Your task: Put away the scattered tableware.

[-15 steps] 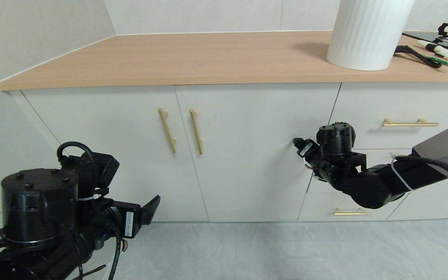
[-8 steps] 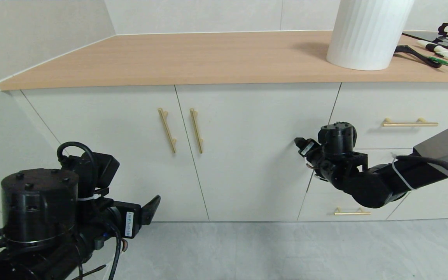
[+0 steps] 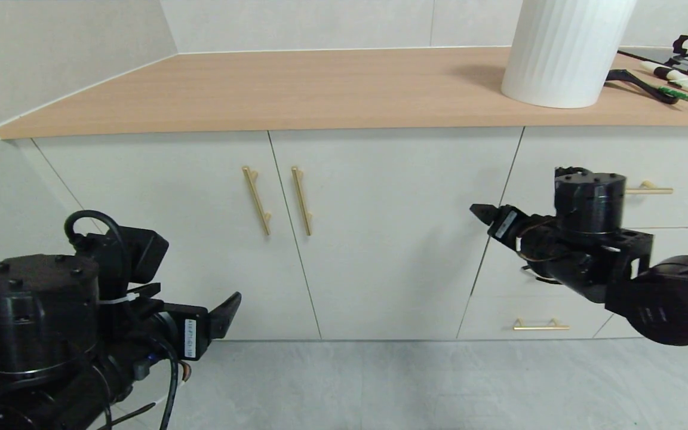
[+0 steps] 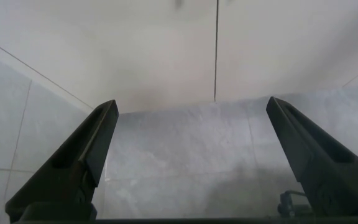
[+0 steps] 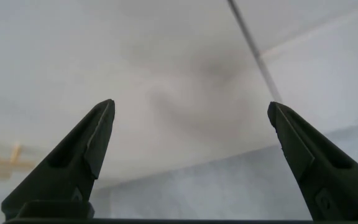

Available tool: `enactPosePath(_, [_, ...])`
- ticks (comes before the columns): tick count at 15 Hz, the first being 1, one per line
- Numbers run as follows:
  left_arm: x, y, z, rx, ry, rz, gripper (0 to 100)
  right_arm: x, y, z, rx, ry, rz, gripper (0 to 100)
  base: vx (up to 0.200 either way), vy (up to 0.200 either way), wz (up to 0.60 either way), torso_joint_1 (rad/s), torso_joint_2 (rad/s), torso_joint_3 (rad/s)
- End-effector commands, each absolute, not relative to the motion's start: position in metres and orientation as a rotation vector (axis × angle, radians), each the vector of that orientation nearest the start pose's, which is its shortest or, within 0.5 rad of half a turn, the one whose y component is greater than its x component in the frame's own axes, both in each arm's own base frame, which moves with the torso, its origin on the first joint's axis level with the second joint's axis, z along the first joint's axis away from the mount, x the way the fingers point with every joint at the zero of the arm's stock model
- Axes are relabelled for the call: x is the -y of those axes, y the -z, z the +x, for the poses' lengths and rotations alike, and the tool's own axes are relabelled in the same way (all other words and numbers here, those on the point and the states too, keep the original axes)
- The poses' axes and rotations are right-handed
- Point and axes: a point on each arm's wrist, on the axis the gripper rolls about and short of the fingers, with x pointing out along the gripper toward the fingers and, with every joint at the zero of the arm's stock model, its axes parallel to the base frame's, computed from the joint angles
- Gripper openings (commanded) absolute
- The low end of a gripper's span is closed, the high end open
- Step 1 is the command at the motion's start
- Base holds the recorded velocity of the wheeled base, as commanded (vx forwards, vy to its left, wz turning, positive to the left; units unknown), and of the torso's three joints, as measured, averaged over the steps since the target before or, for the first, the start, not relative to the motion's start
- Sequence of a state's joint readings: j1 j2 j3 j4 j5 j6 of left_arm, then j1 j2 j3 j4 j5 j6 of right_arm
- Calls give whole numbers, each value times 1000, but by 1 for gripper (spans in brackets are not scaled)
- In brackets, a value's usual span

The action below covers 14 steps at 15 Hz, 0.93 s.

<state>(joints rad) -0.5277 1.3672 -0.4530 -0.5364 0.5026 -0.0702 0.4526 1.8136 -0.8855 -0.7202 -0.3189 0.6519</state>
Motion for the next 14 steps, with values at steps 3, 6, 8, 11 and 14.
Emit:
enactPosePath(3, [64, -190, 142, -184, -18, 39, 100, -83, -227, 185, -37, -138, 436, 100, 0, 0, 0, 0, 0, 0])
enactPosePath(6, [41, -189, 101, -93, -19, 13, 100, -45, -219, 108, 83, -154, 251, 100, 0, 0, 0, 0, 0, 0])
enactPosePath(8, [19, -178, 67, -39, -68, -6, 100, -19, -192, 62, 98, -98, 94, 100, 0, 0, 0, 0, 0, 0])
enactPosePath(11, [-2, -167, 26, 0, -138, 15, 100, -1, -169, 25, 112, 0, 62, 100, 0, 0, 0, 0, 0, 0])
enactPosePath(14, [-16, -148, -24, 76, -242, 75, 100, 11, -155, -23, 177, 55, 25, 100, 0, 0, 0, 0, 0, 0])
